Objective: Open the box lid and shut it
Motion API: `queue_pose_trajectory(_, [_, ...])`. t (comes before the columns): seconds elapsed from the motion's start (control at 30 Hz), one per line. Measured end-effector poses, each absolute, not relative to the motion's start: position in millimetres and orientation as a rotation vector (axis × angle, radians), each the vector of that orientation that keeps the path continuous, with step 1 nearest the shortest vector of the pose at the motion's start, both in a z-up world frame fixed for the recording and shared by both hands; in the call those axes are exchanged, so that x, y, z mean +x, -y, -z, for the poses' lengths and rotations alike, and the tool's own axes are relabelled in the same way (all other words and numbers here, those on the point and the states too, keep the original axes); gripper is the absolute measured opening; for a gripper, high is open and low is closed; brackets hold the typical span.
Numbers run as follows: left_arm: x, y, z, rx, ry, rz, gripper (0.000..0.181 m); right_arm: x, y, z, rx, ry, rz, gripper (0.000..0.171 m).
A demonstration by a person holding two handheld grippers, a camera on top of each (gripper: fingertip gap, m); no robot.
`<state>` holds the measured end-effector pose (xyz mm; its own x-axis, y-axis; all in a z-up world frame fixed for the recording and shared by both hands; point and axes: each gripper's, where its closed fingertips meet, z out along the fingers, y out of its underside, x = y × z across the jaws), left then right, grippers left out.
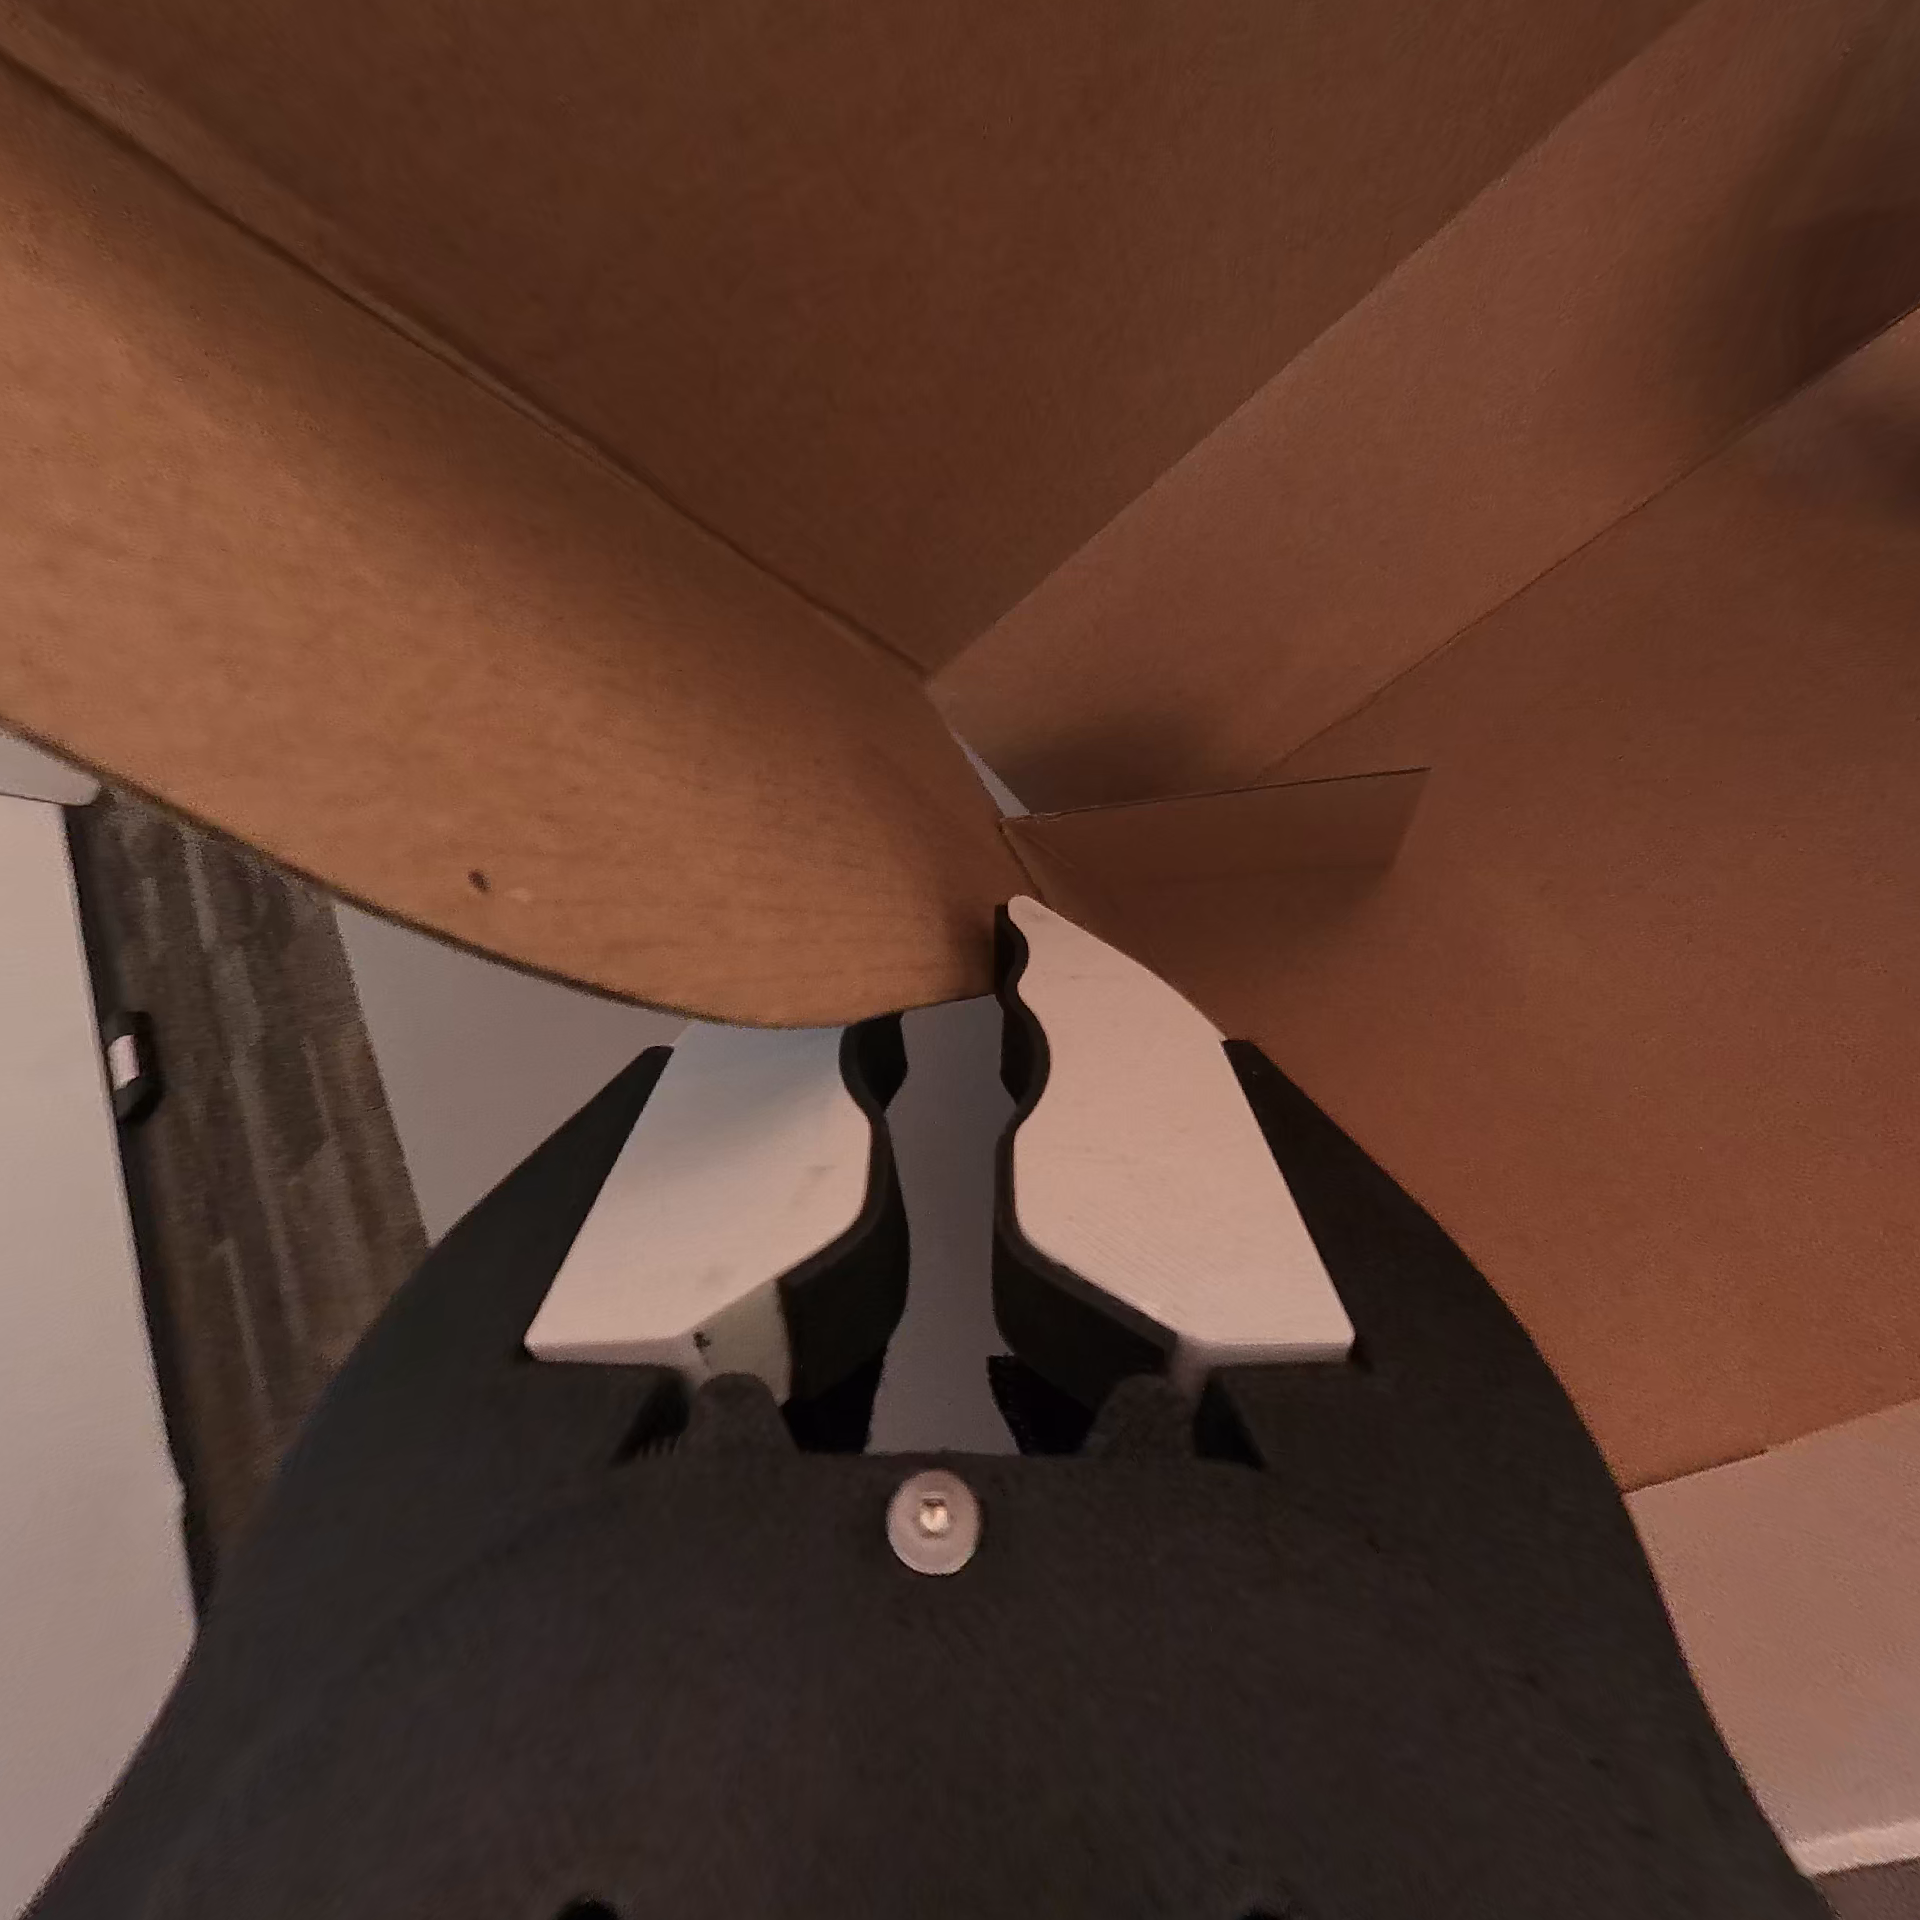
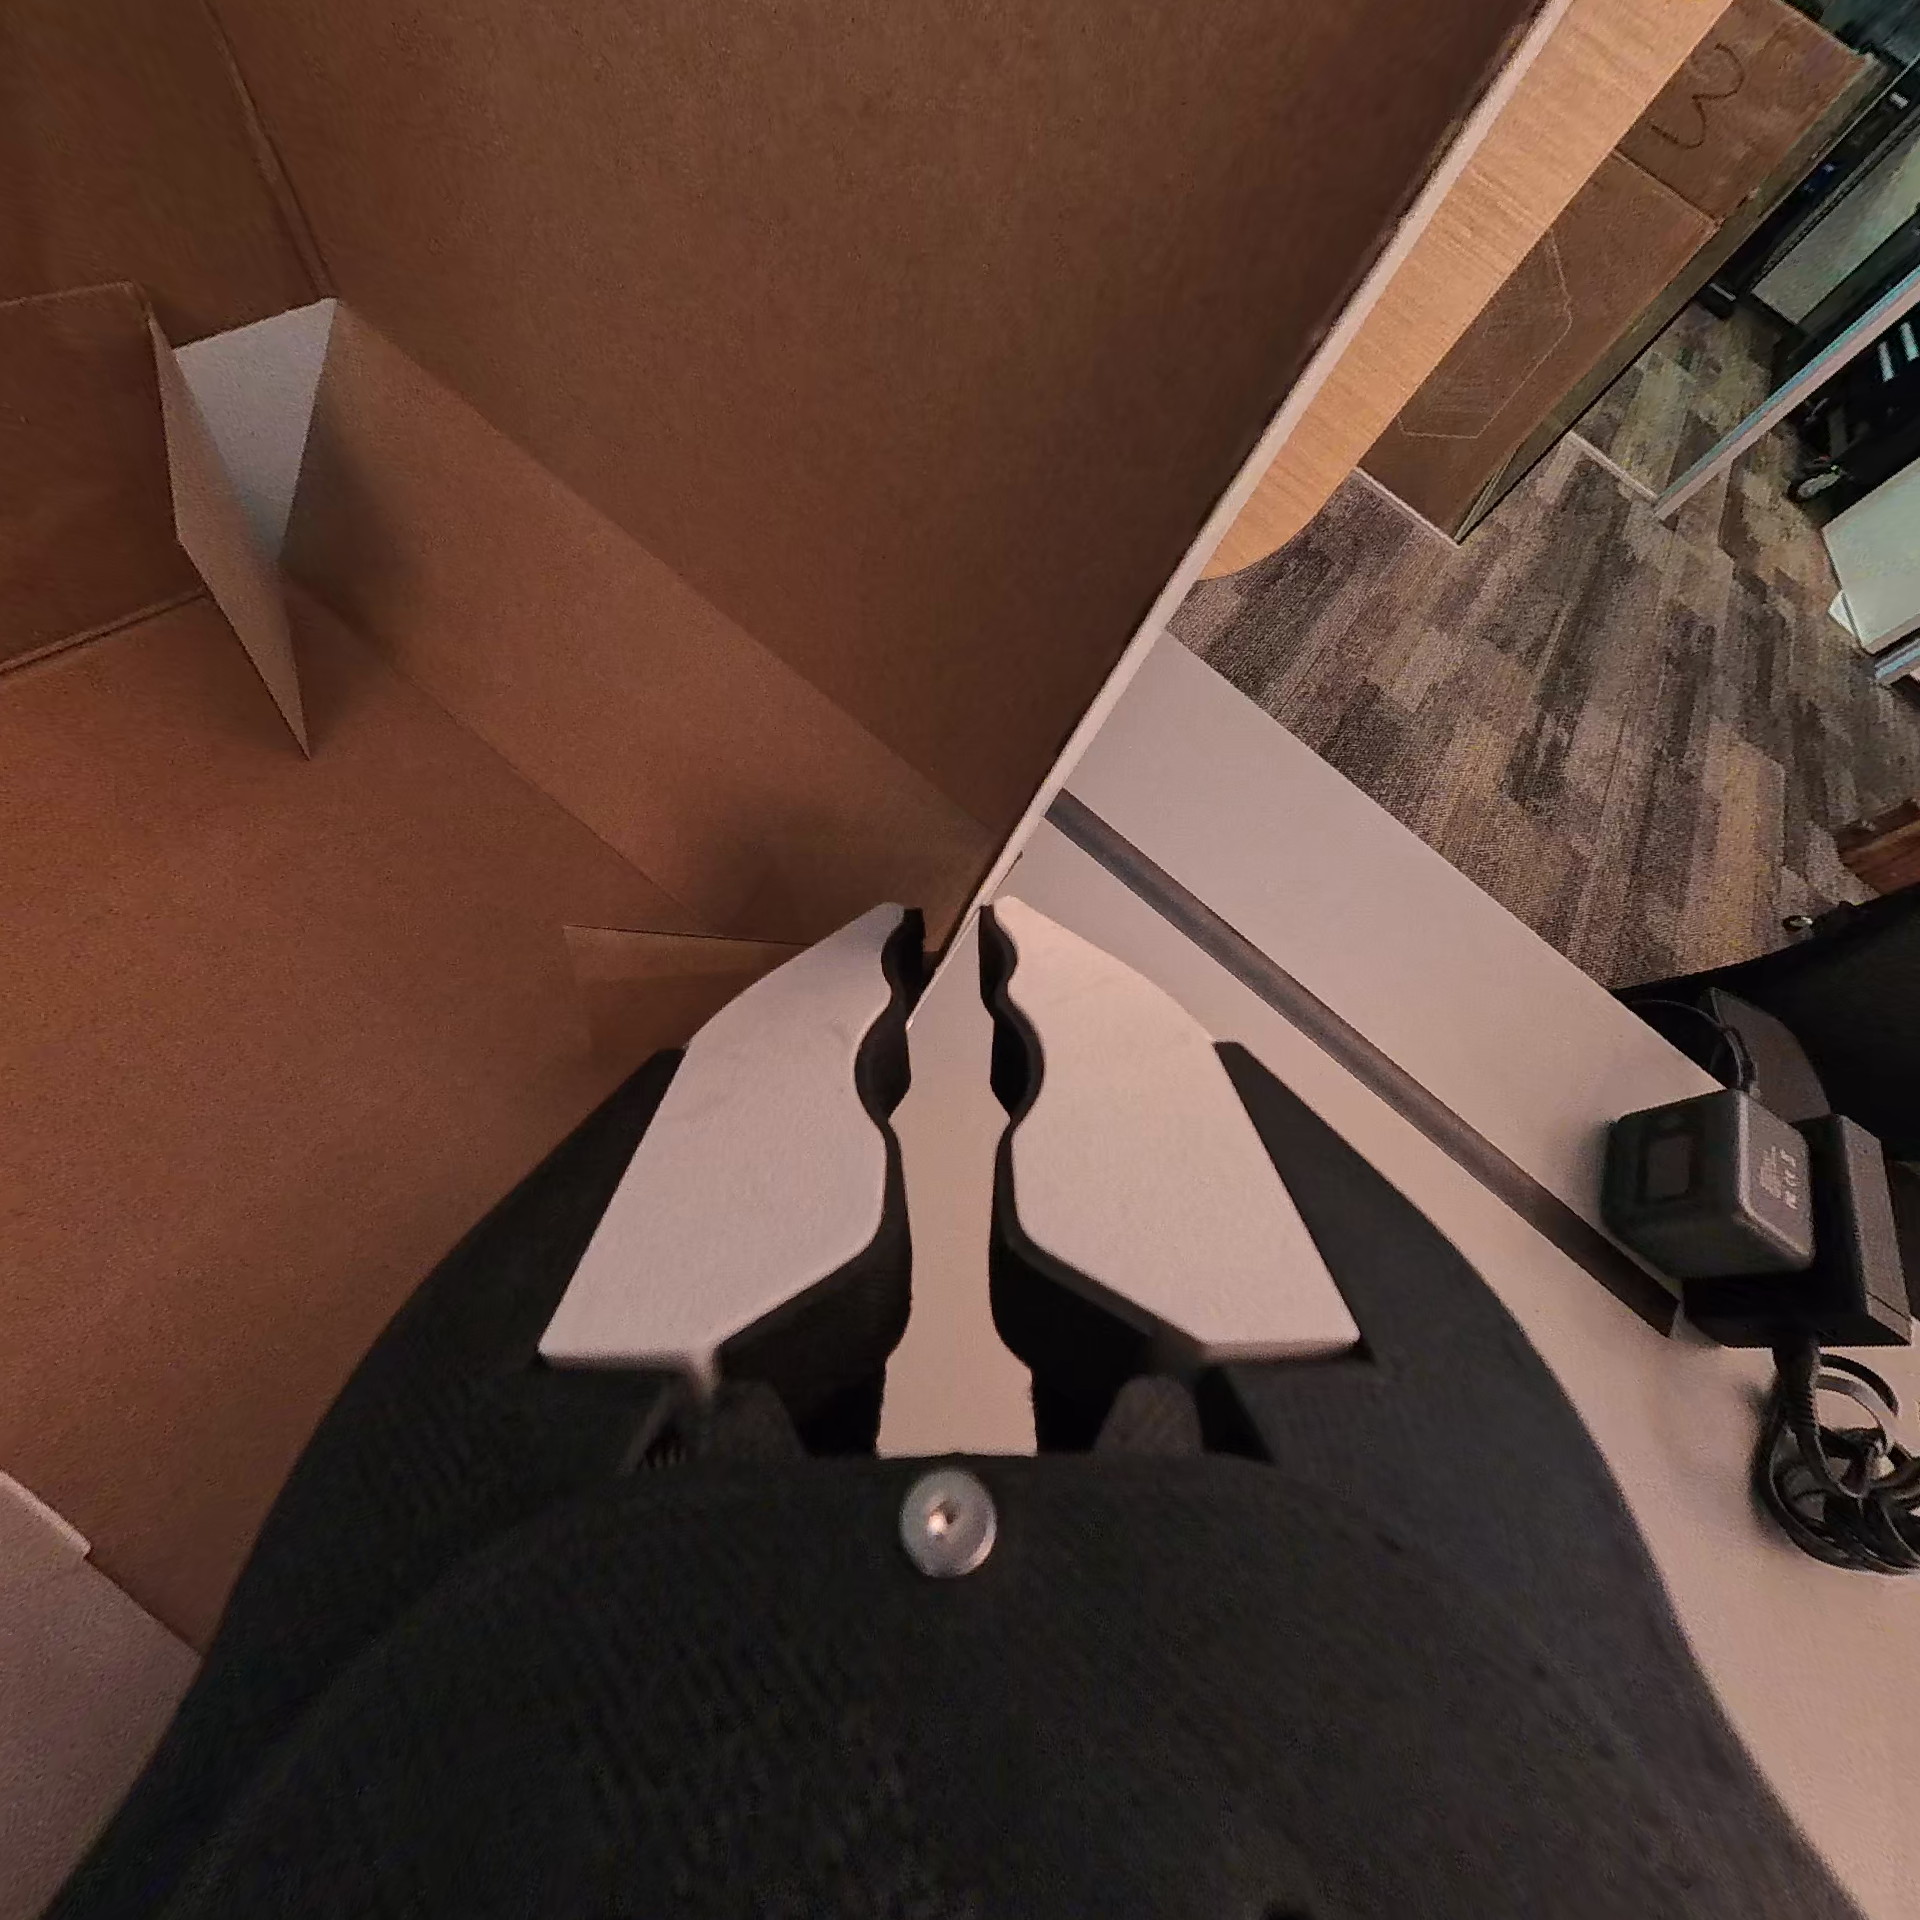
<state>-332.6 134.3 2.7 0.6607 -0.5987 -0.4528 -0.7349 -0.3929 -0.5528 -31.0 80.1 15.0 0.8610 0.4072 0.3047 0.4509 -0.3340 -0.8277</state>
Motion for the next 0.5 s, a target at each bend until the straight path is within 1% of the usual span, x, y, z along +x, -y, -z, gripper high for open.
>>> queue_pose_trajectory(0.5, [-333.5,-132.9,-2.6,-2.091,-1.075,-0.332,0.015,-30.6,-81.7,-12.7,-1.966,0.624,0.036,0.011])
